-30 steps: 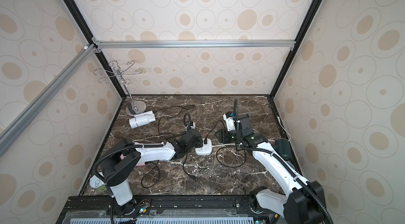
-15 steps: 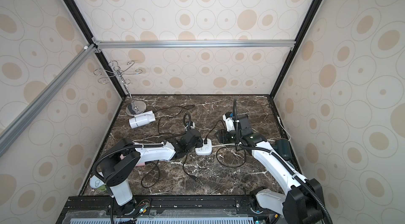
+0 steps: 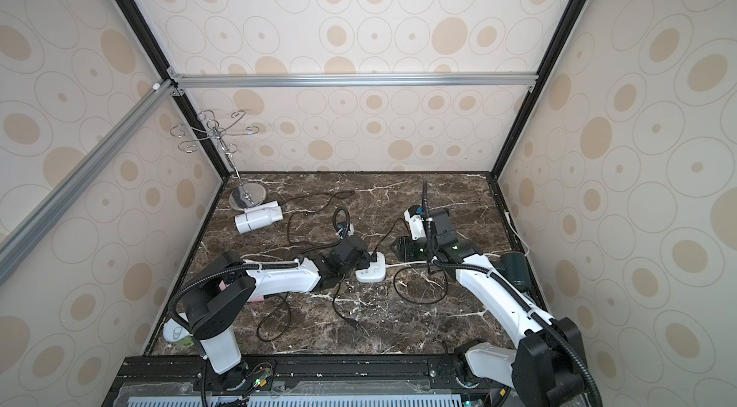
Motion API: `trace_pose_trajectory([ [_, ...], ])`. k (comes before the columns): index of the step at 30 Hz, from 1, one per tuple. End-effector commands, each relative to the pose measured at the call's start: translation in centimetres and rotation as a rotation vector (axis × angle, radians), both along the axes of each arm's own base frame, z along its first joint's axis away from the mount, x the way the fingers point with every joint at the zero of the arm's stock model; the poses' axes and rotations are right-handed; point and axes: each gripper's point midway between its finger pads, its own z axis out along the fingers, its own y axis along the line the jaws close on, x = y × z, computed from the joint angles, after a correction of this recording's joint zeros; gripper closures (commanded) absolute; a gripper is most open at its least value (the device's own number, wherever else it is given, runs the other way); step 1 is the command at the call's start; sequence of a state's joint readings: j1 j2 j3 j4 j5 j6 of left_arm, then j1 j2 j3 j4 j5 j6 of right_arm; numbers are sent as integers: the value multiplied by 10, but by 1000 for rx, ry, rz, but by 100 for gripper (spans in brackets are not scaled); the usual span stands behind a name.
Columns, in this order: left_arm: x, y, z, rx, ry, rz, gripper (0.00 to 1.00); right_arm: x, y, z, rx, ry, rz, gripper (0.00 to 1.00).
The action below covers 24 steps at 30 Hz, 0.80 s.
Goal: Charge the blow dryers
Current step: Insert the plug into the socket.
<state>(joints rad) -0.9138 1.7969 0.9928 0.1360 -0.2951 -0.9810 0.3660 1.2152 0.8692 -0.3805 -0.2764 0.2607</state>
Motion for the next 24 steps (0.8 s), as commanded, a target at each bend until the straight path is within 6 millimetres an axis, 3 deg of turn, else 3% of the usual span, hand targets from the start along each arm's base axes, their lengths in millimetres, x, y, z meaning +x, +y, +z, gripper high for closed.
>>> trace_pose_trajectory([
  [1, -12, 8, -11, 60, 48, 10, 100, -3, 1, -3, -13, 14, 19, 39],
  [11, -13, -8, -27, 182, 69, -11, 100, -2, -1, -2, -24, 10, 11, 39],
  [24, -48, -3, -58, 422, 105, -57, 100, 1, -11, -2, -67, 0, -36, 39],
])
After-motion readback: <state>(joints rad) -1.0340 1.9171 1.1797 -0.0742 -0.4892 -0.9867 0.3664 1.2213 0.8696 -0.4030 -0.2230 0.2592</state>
